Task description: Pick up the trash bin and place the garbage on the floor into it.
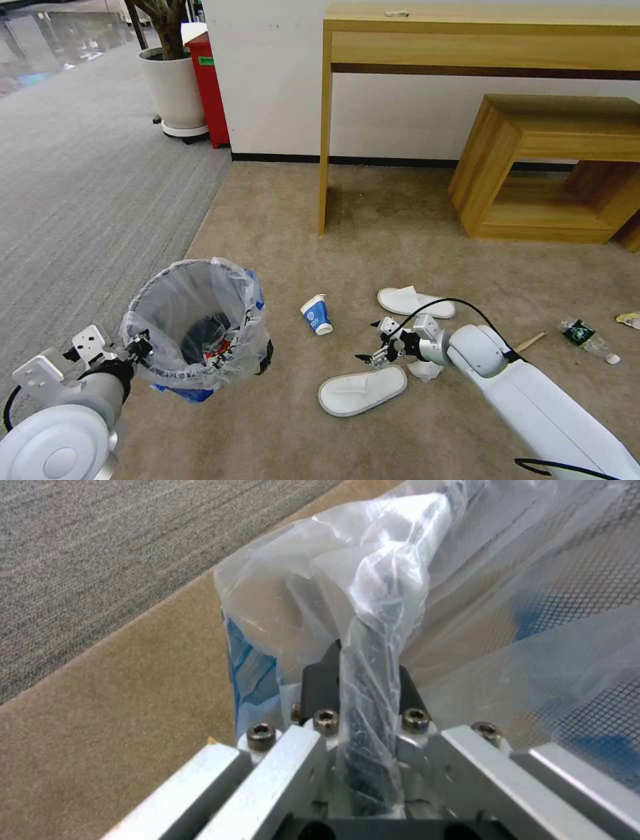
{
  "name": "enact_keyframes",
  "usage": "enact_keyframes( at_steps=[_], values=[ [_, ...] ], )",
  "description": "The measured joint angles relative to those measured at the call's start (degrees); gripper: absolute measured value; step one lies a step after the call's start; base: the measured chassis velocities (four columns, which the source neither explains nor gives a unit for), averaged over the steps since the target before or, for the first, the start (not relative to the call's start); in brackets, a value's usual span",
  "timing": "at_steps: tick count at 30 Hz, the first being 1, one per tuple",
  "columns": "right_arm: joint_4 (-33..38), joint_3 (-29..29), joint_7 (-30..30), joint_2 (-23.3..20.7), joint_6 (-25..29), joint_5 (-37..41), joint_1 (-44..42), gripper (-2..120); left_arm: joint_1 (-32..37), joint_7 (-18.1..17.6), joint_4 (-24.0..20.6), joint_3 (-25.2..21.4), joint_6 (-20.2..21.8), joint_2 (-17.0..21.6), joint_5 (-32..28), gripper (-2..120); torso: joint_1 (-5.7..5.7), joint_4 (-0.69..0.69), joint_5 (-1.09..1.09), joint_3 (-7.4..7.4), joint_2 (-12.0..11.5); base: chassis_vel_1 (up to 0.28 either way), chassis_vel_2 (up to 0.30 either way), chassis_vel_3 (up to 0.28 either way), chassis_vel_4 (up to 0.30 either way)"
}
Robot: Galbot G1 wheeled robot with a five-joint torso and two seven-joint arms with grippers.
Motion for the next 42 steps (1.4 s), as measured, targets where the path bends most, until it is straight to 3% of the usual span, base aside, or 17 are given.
enact_keyframes(
  at_steps=[10,22,24,42],
  values=[
    [-4.7,-2.5,-8.3,0.1,9.1,-6.4,1.3,100,-0.3,0.5,0.5,0.3,0.0,0.0,0.5,0,0.0,0.0,0.01,0.0,0.0,0.0,0.0,0.0,0.0],
    [-7.1,-3.6,-8.8,2.2,12.7,-12.6,0.4,100,-0.5,1.2,0.9,1.2,-0.1,-0.9,1.7,0,0.0,0.0,0.01,0.0,0.0,0.0,0.0,0.0,0.0],
    [-9.4,-3.6,-8.8,3.8,15.6,-19.4,0.6,100,-0.6,1.6,1.1,1.8,-0.1,-1.3,2.4,0,0.0,0.0,0.0,0.0,0.0,0.0,0.0,0.0,0.0],
    [-14.5,-3.2,-3.3,10.4,15.3,-23.2,0.2,100,-0.3,2.0,1.0,1.8,-0.3,-1.6,2.9,0,0.0,0.0,0.01,-0.01,0.0,0.0,0.0,0.0,0.0]
  ],
)
